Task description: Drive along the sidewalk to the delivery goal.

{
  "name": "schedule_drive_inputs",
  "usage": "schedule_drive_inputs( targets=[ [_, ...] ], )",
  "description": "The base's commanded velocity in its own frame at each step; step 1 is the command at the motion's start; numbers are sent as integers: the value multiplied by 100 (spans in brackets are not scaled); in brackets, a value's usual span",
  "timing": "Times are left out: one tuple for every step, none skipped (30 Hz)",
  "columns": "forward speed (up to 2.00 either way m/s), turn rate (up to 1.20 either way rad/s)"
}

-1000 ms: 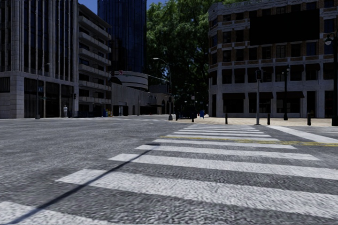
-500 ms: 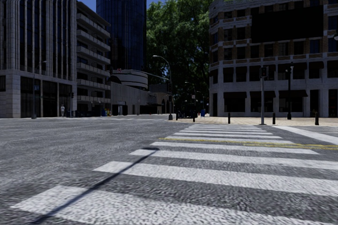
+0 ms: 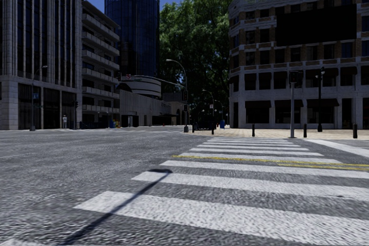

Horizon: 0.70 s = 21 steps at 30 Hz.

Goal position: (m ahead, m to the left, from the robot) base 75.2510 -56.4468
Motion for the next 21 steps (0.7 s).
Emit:
schedule_drive_inputs(
  targets=[
    [120, 0],
    [120, 0],
    [120, 0],
    [120, 0],
    [120, 0],
    [120, 0],
    [120, 0],
    [120, 0],
    [120, 0],
    [120, 0],
    [120, 0],
    [120, 0],
    [120, 0],
    [120, 0],
    [120, 0],
    [120, 0],
    [120, 0],
    [120, 0],
    [120, 0],
    [120, 0],
    [120, 0]
  ],
)
